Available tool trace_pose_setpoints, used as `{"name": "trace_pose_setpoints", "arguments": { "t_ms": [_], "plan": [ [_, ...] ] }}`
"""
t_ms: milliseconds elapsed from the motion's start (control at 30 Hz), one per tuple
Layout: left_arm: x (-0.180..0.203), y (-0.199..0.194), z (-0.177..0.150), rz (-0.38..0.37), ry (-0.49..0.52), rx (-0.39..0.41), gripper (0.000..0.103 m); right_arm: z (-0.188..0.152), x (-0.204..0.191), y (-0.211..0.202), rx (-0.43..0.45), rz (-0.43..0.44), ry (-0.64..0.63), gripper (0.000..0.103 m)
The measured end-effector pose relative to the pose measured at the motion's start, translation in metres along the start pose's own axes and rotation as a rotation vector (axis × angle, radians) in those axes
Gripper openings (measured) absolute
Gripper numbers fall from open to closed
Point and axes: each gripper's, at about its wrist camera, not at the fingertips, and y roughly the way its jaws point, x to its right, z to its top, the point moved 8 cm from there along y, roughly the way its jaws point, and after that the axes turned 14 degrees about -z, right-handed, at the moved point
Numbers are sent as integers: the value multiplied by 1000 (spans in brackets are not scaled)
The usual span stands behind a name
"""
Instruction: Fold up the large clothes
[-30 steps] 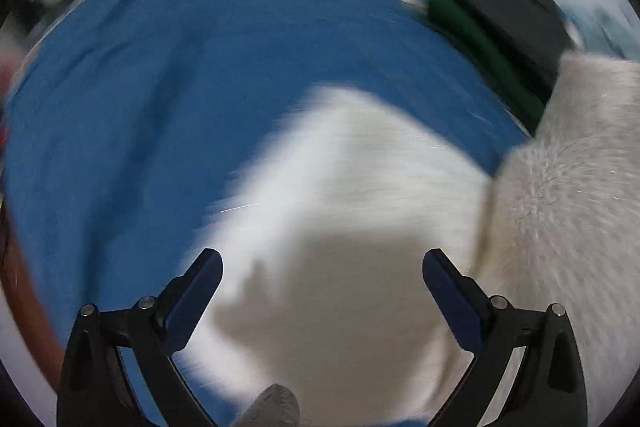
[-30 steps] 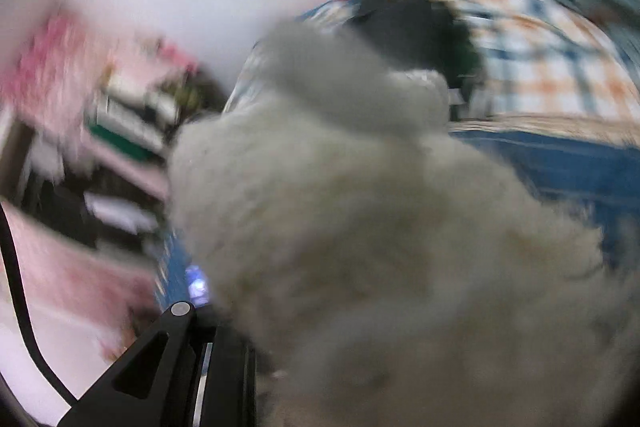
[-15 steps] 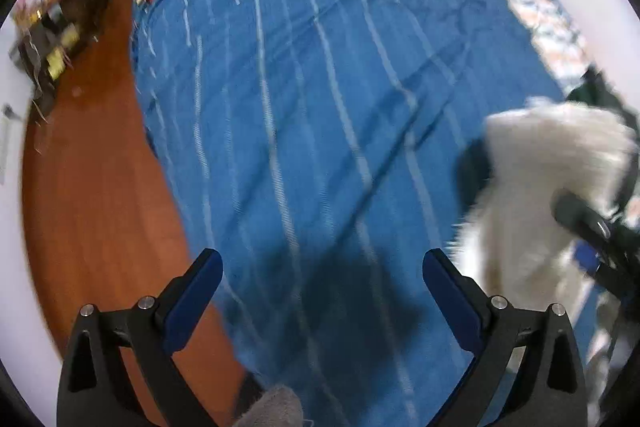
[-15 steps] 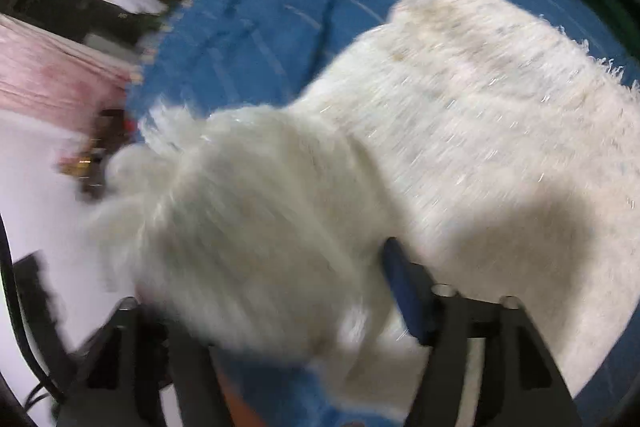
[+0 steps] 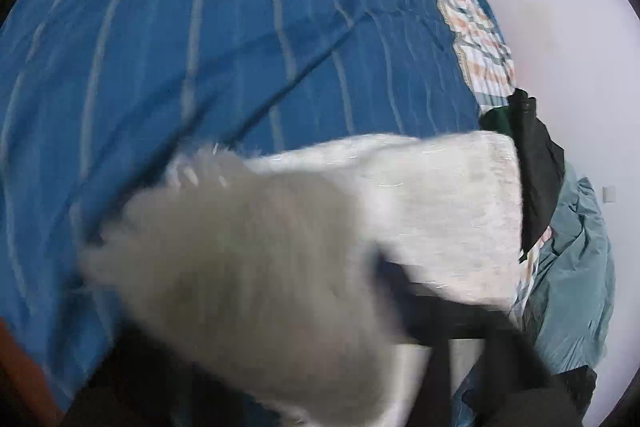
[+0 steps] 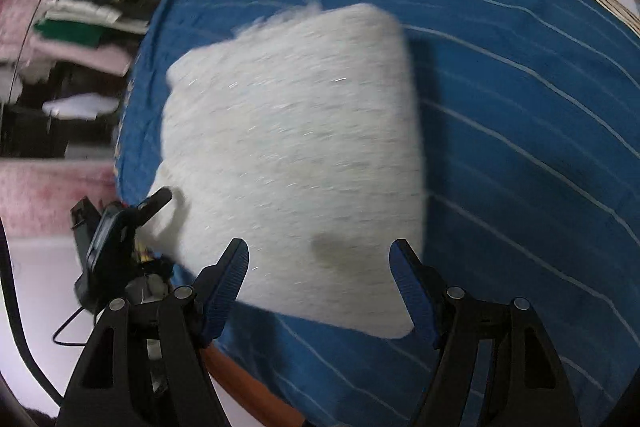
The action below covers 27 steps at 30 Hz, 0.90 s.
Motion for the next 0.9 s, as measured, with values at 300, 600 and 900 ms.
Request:
{"name": "trace_pose_setpoints", "arguments": {
  "t_ms": [300,600,900],
  "plan": [
    [-22,-61,-23,153,37,81,15,17,-14,-3,12,-18,6,72],
    [-63,-35,-15,176,28,21,26,36,-51,74,-123,-248,-167,58],
    [-48,-106,-22,324,82,28,78,30,-40,25,-158,-181,-141,60]
  ]
}}
